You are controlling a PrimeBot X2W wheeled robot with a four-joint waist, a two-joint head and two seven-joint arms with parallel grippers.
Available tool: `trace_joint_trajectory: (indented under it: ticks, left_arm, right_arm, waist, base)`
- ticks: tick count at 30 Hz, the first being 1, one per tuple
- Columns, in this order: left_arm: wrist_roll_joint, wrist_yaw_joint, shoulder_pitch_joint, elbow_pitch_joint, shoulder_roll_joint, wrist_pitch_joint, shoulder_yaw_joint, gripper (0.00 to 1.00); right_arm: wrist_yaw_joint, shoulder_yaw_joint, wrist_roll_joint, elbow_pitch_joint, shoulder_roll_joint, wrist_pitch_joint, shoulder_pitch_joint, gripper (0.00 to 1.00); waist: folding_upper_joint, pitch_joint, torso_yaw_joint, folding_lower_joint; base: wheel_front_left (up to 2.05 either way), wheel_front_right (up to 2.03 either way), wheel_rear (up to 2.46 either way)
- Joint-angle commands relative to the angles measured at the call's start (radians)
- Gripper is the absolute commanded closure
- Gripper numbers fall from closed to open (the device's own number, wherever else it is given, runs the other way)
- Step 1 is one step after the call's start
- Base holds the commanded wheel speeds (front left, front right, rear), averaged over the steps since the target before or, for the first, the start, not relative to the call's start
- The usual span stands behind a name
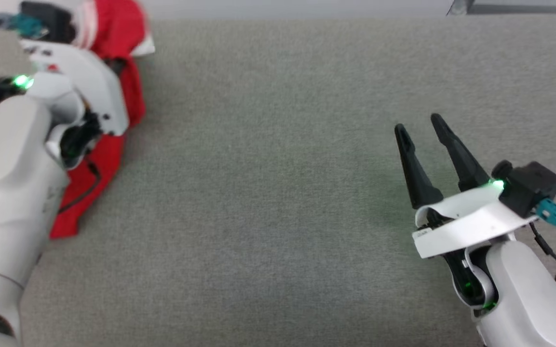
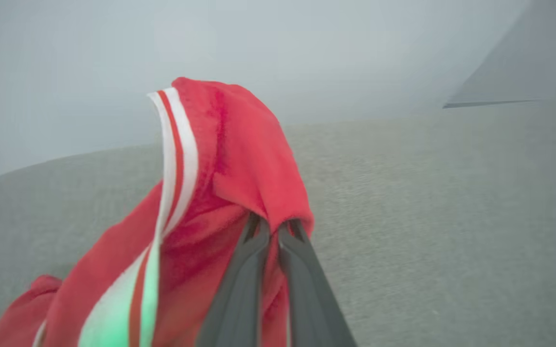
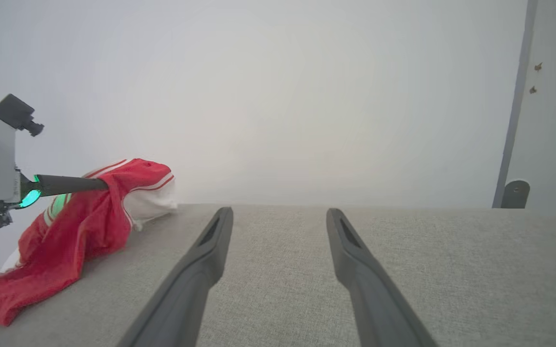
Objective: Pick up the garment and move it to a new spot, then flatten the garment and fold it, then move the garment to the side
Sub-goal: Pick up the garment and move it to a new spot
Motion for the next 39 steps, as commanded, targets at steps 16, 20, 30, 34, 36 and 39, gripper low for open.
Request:
trace_joint_trajectory:
  ticks: [16, 20, 30, 34, 36, 39]
  left_arm:
    - [-0.296, -0.002, -0.118, -0.306, -0.219, 0.175, -0.195, 1.00]
    - [-0.387, -0.002, -0.144, -0.297, -0.264, 0.208, -0.165, 1.00]
    - [-0.364, -0.002, -0.110, 0.020, -0.235, 0.156, -0.197, 1.00]
    - [-0.325, -0.002, -0.120, 0.103, -0.218, 0.137, -0.232, 1.00]
    - [-0.312, -0.002, -0.129, 0.134, -0.214, 0.148, -0.249, 1.00]
    - [-0.272, -0.002, -0.141, 0.159, -0.200, 0.171, -0.303, 1.00]
  right_arm:
    - [0.000, -0.219, 0.017, -0.057, 0.100, -0.003, 0.133, 0.00]
    - [0.000, -0.253, 0.027, -0.070, 0.114, -0.003, 0.139, 0.00]
    - [0.000, -0.242, 0.072, -0.074, 0.129, -0.003, 0.118, 0.00]
    - [0.000, -0.233, 0.096, -0.078, 0.130, -0.003, 0.111, 0.00]
    - [0.000, -0.235, 0.103, -0.080, 0.129, -0.003, 0.111, 0.00]
    - [0.000, -0.240, 0.103, -0.080, 0.130, -0.003, 0.114, 0.00]
  waist:
    - [0.0000, -0.015, -0.256, 0.0000]
    - [0.0000, 0.003, -0.305, 0.0000]
    - [0.0000, 0.053, -0.406, 0.0000]
    - [0.0000, 0.065, -0.418, 0.0000]
    - [0.0000, 0.070, -0.418, 0.0000]
    - [0.0000, 0.076, -0.411, 0.0000]
  base:
    - [0.00, 0.00, 0.00]
    - [0.00, 0.00, 0.00]
    - [0.00, 0.00, 0.00]
    - [0.00, 0.00, 0.00]
    - [0.00, 0.00, 0.00]
    - [0.00, 0.00, 0.00]
